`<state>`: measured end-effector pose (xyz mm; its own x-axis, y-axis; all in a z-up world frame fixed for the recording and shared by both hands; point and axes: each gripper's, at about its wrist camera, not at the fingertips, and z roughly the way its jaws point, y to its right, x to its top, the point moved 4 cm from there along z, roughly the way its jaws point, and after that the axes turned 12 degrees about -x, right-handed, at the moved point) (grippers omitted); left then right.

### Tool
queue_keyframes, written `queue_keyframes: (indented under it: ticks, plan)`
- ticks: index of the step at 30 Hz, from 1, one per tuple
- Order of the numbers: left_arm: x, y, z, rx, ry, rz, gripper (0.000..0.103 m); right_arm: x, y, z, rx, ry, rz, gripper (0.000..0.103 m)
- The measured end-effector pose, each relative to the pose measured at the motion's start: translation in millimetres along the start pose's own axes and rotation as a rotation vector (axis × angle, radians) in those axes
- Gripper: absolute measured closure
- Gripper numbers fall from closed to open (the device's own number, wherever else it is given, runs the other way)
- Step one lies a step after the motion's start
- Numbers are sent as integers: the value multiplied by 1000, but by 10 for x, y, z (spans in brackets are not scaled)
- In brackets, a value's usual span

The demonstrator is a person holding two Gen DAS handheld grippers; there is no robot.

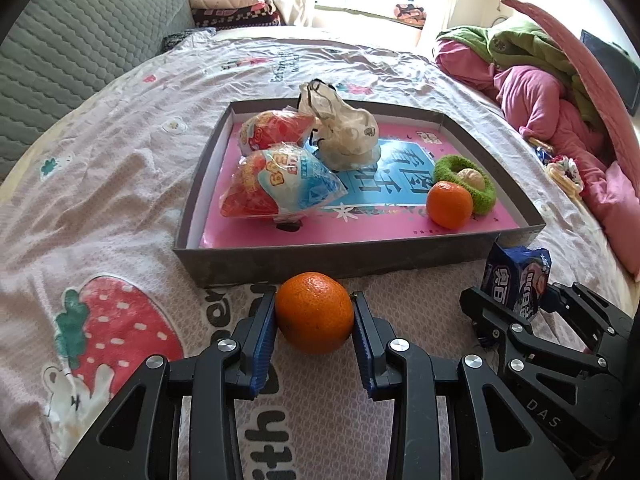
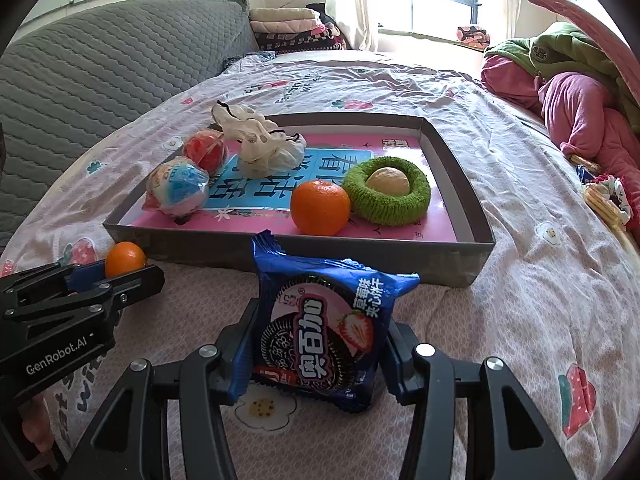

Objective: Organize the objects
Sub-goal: 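Lift the mandarin with left tool while right tool lifts the snack packet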

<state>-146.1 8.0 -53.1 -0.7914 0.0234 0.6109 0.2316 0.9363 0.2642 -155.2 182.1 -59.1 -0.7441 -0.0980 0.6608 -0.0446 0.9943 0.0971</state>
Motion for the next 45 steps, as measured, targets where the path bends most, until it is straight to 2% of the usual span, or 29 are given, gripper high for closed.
queue_keyframes:
  ticks: [29, 45]
  plan:
    - [-70, 386, -861, 28, 115, 78, 67, 23, 87, -845, 7, 129, 9, 51]
    - [-25, 527, -1363, 35, 193, 75, 67, 151, 125, -1378, -16, 237, -3, 51]
